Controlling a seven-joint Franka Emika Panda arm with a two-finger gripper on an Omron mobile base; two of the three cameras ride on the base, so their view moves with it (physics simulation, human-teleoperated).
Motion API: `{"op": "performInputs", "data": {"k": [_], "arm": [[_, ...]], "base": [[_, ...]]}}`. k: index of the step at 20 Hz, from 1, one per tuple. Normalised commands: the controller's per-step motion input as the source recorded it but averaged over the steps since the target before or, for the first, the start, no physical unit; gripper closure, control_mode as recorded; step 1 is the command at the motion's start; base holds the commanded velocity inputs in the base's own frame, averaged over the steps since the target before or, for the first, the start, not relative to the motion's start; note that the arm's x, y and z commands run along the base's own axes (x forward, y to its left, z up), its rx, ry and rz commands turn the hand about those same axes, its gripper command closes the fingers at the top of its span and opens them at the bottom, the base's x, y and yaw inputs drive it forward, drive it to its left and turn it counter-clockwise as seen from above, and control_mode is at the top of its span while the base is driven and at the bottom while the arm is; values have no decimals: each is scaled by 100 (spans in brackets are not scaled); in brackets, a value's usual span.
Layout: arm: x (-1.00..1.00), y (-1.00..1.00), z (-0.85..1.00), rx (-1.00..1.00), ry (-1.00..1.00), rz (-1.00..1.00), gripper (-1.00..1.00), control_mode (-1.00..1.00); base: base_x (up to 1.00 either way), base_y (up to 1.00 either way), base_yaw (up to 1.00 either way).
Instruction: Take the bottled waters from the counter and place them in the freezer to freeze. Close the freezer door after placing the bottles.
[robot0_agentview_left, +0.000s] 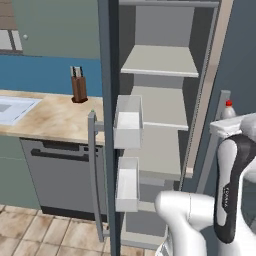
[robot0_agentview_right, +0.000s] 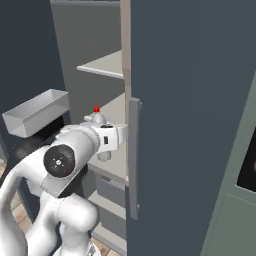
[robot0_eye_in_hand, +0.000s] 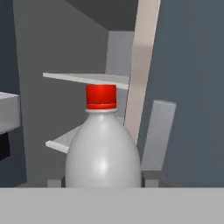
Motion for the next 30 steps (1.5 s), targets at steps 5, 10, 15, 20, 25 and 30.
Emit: {"op": "performInputs", "data": {"k": [5,10,15,20,25,30], "arm": [[0,51,45,-3,-3,-45,100,-100],[9,15,50,11,-2,-29,100,-100],[0,3,36,21,-2,-2,100,-100],[23,34,0,1,-28,10,100,-100],[43,9,13,0,-5,17,100,-100],[63,0,33,-7,0,12,100,-100]], "base": [[0,0,0],[0,0,0],[0,0,0],[0,0,0],[0,0,0],[0,0,0]]}}
